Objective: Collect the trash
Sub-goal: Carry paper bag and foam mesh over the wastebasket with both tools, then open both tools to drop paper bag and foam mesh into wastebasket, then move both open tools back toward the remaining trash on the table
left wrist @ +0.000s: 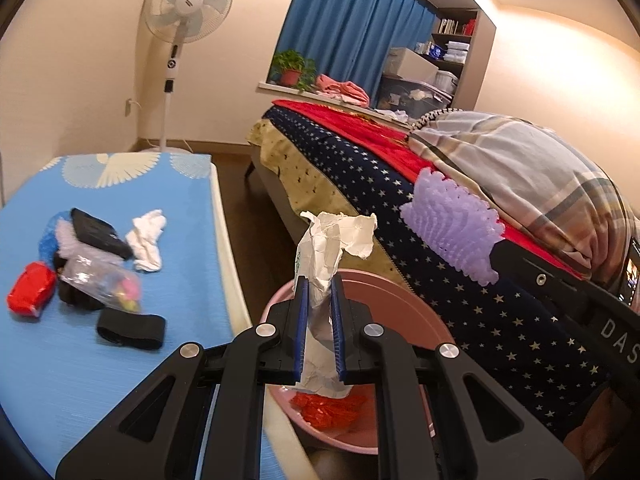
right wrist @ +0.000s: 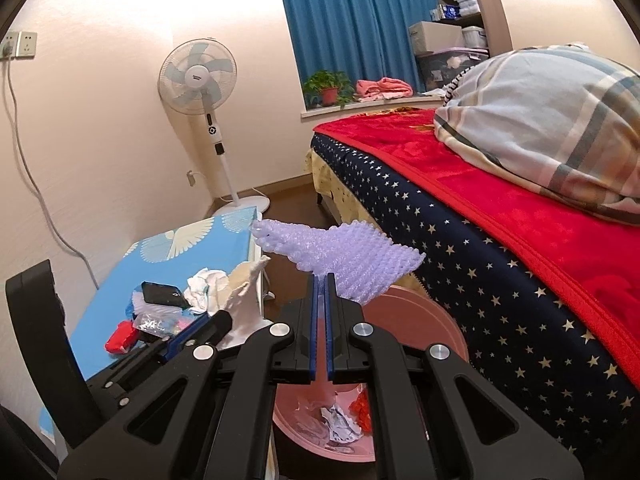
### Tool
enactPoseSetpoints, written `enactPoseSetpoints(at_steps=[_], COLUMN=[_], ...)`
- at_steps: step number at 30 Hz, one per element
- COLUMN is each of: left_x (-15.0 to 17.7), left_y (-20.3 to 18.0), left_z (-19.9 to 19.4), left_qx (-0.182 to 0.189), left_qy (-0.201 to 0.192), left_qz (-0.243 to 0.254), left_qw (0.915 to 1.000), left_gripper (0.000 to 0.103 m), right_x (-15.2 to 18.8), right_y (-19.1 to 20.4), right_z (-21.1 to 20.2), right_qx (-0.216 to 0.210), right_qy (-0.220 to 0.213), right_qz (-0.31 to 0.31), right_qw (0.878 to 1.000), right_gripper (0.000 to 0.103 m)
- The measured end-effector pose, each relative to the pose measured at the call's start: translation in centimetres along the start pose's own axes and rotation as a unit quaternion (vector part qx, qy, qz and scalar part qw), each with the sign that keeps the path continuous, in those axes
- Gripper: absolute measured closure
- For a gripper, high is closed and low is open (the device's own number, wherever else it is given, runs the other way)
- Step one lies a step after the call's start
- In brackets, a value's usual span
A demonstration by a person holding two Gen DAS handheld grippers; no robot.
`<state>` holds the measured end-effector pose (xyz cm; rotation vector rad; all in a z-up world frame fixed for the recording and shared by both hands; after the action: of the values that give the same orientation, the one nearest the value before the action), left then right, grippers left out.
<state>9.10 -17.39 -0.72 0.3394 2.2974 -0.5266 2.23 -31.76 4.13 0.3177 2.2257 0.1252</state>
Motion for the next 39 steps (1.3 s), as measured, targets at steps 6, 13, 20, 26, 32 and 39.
enactPoseSetpoints(at_steps=[6,13,20,26,32,39], left_x=[0.3,0.7,1.4,1.5,1.3,1.0], left_y=[-0.7,-0.9,-0.3,0.4,1.5,2.7], left_z=[1.1,3.0,3.2,2.2,0.8,-0.8], left_qx=[0.009,0.024,0.016,0.006,-0.005,-0.017], left_qy=[0.013,0.046,0.056,0.051,0.041,0.027], left_qz=[0.004,0.002,-0.005,0.001,-0.004,-0.011], left_qw=[0.9999,0.9987,0.9983,0.9987,0.9991,0.9994], left_gripper=[0.092,0.081,0.064,0.064,0.064,0.064], right_x=[0.1,0.1,0.1,0.3,0.5,0.9], right_y=[-0.7,-1.5,-1.6,-1.1,0.0,1.2], right_z=[0.4,1.1,1.6,1.7,1.4,1.1], right_qx=[0.010,0.018,0.025,0.024,0.011,0.002], right_qy=[0.005,0.018,0.027,0.025,0.016,0.012], right_qz=[0.012,0.026,0.032,0.028,0.012,-0.006], right_qw=[1.000,0.999,0.999,0.999,1.000,1.000], right_gripper=[0.100,0.093,0.069,0.069,0.069,0.069])
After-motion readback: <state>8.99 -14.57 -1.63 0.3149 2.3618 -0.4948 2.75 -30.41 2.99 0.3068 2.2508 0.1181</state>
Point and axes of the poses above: each gripper's, at about its wrist camera, not at the fingertips, and z roughly the way its jaws point, y to its left, x to its underside, the point moved 2 cm from there along z, roughly the way its jaws point, and after that the axes turned 12 degrees about y, right-handed, at the moved point
